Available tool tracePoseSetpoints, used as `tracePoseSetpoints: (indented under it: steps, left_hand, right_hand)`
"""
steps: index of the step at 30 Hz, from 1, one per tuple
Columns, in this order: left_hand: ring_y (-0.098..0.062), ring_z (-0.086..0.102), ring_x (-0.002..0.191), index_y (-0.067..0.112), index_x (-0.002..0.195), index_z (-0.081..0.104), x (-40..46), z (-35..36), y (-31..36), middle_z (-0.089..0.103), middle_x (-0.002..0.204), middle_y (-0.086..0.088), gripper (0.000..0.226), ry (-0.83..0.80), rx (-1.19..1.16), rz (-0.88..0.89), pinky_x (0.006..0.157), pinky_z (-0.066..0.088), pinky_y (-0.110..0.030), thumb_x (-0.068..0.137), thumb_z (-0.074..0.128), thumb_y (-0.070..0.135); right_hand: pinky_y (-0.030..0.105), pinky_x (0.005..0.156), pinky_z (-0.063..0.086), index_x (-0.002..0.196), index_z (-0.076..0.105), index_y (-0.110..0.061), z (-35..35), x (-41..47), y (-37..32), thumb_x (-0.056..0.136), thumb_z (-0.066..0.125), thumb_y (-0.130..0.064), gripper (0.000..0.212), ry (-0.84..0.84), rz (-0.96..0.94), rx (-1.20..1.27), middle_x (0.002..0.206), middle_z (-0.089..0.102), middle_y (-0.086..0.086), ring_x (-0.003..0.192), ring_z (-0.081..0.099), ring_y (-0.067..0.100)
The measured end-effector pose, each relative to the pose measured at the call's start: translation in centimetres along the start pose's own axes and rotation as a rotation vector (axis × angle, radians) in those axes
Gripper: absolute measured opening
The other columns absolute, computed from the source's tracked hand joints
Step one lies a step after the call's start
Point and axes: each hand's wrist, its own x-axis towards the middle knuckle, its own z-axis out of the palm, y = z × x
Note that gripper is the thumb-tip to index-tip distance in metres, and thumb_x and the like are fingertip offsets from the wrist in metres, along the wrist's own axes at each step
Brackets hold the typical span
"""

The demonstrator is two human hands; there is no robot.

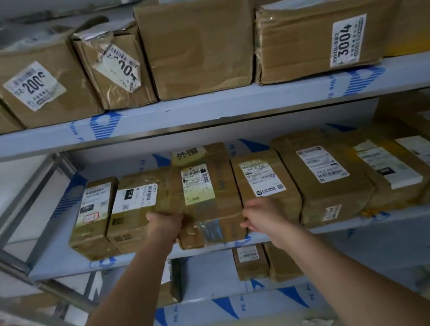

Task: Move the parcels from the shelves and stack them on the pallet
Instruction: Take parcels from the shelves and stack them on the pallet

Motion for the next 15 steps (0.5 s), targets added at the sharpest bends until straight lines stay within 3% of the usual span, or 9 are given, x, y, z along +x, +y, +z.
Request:
tracePoseSetpoints:
  steps: [4,7,10,12,13,15]
  left_hand:
    - [-0.035,0.059,0.103,0.012,0.138,0.024,-0.6,-0.6,-0.5,0.052,0.117,-0.018,0.078,0.014,0.053,-0.032,0.083,0.057,-0.048,0.084,0.073,0.041]
    - [-0.034,0.058,0.099,0.011,0.139,0.029,-1.3,-1.3,-0.9,0.051,0.117,-0.017,0.081,-0.010,0.064,-0.122,0.075,0.056,-0.045,0.084,0.067,0.056]
    - [-0.030,0.060,0.087,0.008,0.119,0.049,-2.5,-1.9,-1.6,0.057,0.103,-0.016,0.081,-0.132,0.110,-0.169,0.080,0.056,-0.041,0.073,0.066,0.073]
    - [-0.031,0.063,0.092,0.009,0.114,0.053,-2.6,-1.9,-2.1,0.062,0.106,-0.015,0.110,-0.167,0.101,-0.136,0.083,0.056,-0.043,0.037,0.075,0.084]
    - [-0.030,0.065,0.091,0.009,0.114,0.054,-2.7,-1.9,-2.4,0.063,0.107,-0.013,0.115,-0.168,0.073,-0.120,0.078,0.057,-0.042,0.029,0.077,0.083]
    - [-0.027,0.061,0.087,0.007,0.111,0.050,-3.4,-1.5,-2.4,0.060,0.101,-0.010,0.090,-0.216,0.058,-0.094,0.077,0.055,-0.043,0.056,0.077,0.073]
  right_hand:
    - [0.026,0.065,0.057,0.105,0.062,-0.011,-0.8,0.2,-0.4,0.097,0.054,-0.019,0.014,-0.008,-0.012,-0.107,0.081,0.070,0.005,0.062,0.067,0.012]
    - [0.019,0.046,0.047,0.100,0.061,-0.009,-1.3,-0.3,-0.5,0.100,0.051,-0.035,0.028,-0.117,0.065,-0.239,0.073,0.072,0.007,0.054,0.064,0.011]
    - [0.020,0.055,0.048,0.106,0.062,-0.007,-1.4,-0.2,-0.1,0.099,0.048,-0.049,0.045,-0.254,0.152,-0.357,0.074,0.070,0.002,0.059,0.063,0.011]
    - [0.022,0.061,0.047,0.111,0.060,-0.010,-1.1,-0.1,0.4,0.096,0.050,-0.054,0.047,-0.292,0.159,-0.406,0.083,0.064,0.000,0.068,0.059,0.012]
    - [0.024,0.066,0.048,0.119,0.056,-0.012,-1.0,0.0,0.6,0.093,0.054,-0.056,0.051,-0.311,0.169,-0.409,0.094,0.062,0.001,0.079,0.058,0.014]
    - [0.033,0.076,0.052,0.137,0.044,-0.016,-0.9,0.3,1.4,0.082,0.065,-0.062,0.075,-0.376,0.234,-0.377,0.125,0.057,0.007,0.103,0.059,0.023]
